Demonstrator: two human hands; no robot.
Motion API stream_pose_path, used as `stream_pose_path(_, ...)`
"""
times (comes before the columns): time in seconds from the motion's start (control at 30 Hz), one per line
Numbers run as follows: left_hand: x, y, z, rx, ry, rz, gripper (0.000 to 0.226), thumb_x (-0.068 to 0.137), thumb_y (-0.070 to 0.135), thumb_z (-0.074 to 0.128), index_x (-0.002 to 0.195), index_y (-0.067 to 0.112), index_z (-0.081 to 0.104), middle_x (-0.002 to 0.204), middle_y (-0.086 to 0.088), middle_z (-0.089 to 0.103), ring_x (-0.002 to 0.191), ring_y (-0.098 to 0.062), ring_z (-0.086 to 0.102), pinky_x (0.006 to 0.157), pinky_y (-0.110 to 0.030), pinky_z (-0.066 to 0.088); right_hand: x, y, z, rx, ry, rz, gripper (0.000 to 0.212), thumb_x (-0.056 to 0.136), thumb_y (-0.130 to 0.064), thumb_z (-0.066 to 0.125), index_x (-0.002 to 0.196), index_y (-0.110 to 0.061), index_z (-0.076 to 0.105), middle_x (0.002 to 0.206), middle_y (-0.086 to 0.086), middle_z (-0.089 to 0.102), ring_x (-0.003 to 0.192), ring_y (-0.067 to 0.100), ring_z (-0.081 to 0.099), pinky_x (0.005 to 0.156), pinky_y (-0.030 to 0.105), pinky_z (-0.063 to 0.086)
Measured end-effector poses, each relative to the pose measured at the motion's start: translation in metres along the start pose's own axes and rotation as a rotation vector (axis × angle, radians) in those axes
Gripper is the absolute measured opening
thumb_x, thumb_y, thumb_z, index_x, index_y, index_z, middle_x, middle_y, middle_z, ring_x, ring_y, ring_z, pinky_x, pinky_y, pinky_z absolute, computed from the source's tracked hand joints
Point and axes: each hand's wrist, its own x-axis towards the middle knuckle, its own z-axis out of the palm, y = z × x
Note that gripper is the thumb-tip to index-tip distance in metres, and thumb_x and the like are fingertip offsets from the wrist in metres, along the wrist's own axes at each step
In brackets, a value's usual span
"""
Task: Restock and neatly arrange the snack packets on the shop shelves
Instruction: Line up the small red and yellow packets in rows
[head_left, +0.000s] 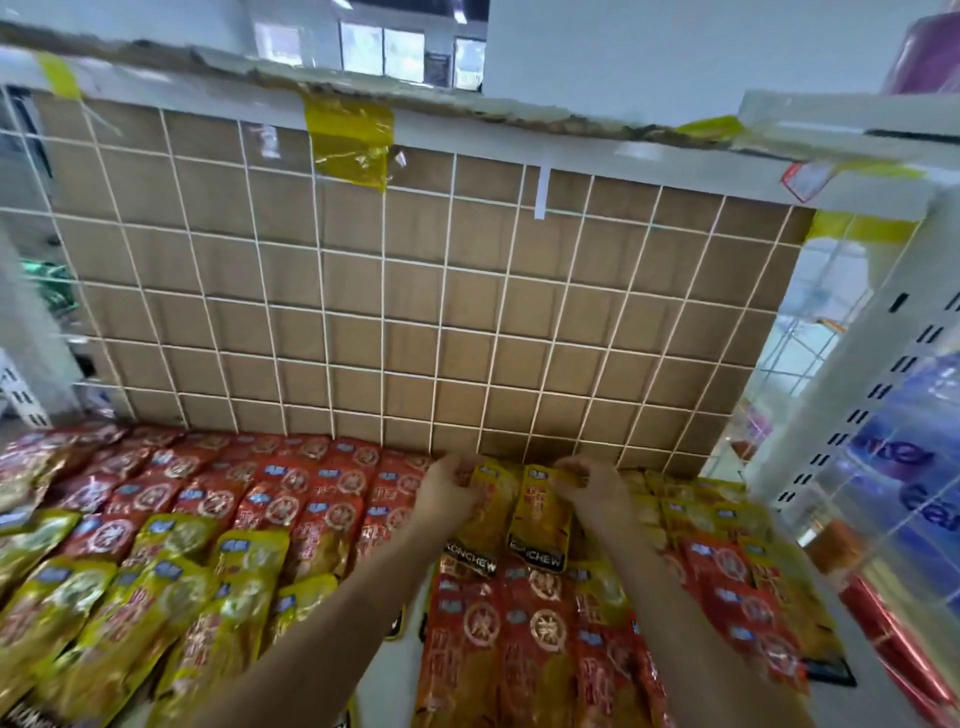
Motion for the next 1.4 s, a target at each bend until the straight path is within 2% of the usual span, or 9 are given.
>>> stream_pose_path(0.1, -0.008, 0.003, 0.0, 0.172, -0.043, 0.077, 0.038, 0.077, 0.009, 0.063, 0.114, 0.015, 0.063, 0.101, -0.008, 0.068, 0.09, -0.022, 0.064, 0.077, -0.028, 0.05, -0.006, -0.004, -0.001, -0.103, -0.025, -0.068, 0.029, 0.078, -0.018, 0.069, 0.107, -0.018, 0.065, 0.11, 0.006, 0.066, 0.104, 0.023, 0.059, 0.089, 0.032, 0.046)
stream_pose_path(0.2, -0.022, 0.01, -0.002, 0.262, -0.076, 0.125, 0.038, 0.085, 0.014, 0.061, 0.123, 0.02, 0.057, 0.111, -0.005, 0.065, 0.095, -0.018, 0.063, 0.077, -0.024, 0.051, -0.02, -0.014, -0.008, -0.221, 0.006, -0.136, 0.032, 0.083, -0.023, 0.065, 0.114, -0.02, 0.06, 0.114, 0.007, 0.061, 0.107, 0.025, 0.056, 0.09, 0.034, 0.043)
stream_pose_path(0.33, -0.045, 0.02, -0.024, 0.361, -0.035, 0.251, 0.037, 0.088, 0.02, 0.059, 0.124, 0.023, 0.056, 0.118, 0.0, 0.058, 0.106, -0.015, 0.056, 0.074, -0.009, 0.035, -0.045, -0.029, -0.022, -0.311, 0.009, -0.224, 0.033, 0.087, -0.03, 0.059, 0.12, -0.026, 0.056, 0.108, 0.005, 0.064, 0.101, 0.025, 0.057, 0.084, 0.034, 0.043)
stream_pose_path(0.67, -0.134, -0.013, -0.14, 0.596, 0.235, 0.373, 0.039, 0.086, 0.04, 0.05, 0.122, 0.029, 0.056, 0.117, 0.015, 0.056, 0.111, -0.012, 0.054, 0.091, -0.021, 0.039, -0.104, -0.062, -0.009, -0.215, -0.093, -0.54, 0.039, 0.086, -0.032, 0.062, 0.123, -0.022, 0.056, 0.12, 0.0, 0.059, 0.114, 0.021, 0.053, 0.095, 0.037, 0.043)
stream_pose_path(0.8, -0.164, -0.035, -0.186, 0.66, 0.345, 0.303, 0.052, 0.082, 0.05, 0.042, 0.121, 0.019, 0.059, 0.119, 0.002, 0.061, 0.108, -0.021, 0.058, 0.089, -0.033, 0.045, -0.124, -0.079, 0.003, -0.148, -0.123, -0.603, 0.04, 0.083, -0.029, 0.065, 0.122, -0.021, 0.058, 0.119, -0.001, 0.06, 0.111, 0.019, 0.055, 0.092, 0.033, 0.044)
stream_pose_path(0.9, -0.178, -0.053, -0.217, 0.644, 0.422, 0.234, 0.047, 0.083, 0.046, 0.05, 0.119, 0.019, 0.06, 0.117, -0.001, 0.061, 0.105, -0.023, 0.059, 0.086, -0.03, 0.044, -0.135, -0.092, 0.016, -0.13, -0.135, -0.64, 0.04, 0.084, -0.029, 0.063, 0.123, -0.021, 0.057, 0.12, -0.006, 0.057, 0.111, 0.01, 0.051, 0.091, 0.027, 0.039)
stream_pose_path(1.03, -0.184, -0.072, -0.257, 0.614, 0.485, 0.193, 0.033, 0.084, 0.018, 0.067, 0.117, 0.018, 0.061, 0.114, 0.001, 0.06, 0.104, -0.022, 0.06, 0.083, -0.023, 0.038, -0.145, -0.113, 0.04, -0.132, -0.158, -0.654, 0.041, 0.086, -0.036, 0.059, 0.125, -0.025, 0.055, 0.115, -0.017, 0.048, 0.109, 0.001, 0.042, 0.093, 0.024, 0.033)
stream_pose_path(1.17, -0.18, -0.086, -0.294, 0.633, 0.503, 0.162, 0.031, 0.086, 0.019, 0.064, 0.116, 0.019, 0.061, 0.118, 0.0, 0.061, 0.105, -0.02, 0.059, 0.08, -0.026, 0.039, -0.15, -0.133, 0.07, -0.147, -0.167, -0.635, 0.043, 0.086, -0.049, 0.052, 0.122, -0.026, 0.056, 0.115, -0.018, 0.049, 0.109, 0.005, 0.047, 0.092, 0.025, 0.035)
stream_pose_path(1.4, -0.151, -0.116, -0.349, 0.66, 0.364, 0.156, 0.031, 0.085, 0.017, 0.065, 0.117, 0.017, 0.062, 0.114, -0.001, 0.06, 0.1, -0.024, 0.059, 0.076, -0.029, 0.039, -0.166, -0.171, 0.12, -0.181, -0.153, -0.524, 0.038, 0.088, -0.042, 0.056, 0.123, -0.027, 0.056, 0.117, -0.017, 0.05, 0.113, 0.006, 0.047, 0.097, 0.025, 0.033)
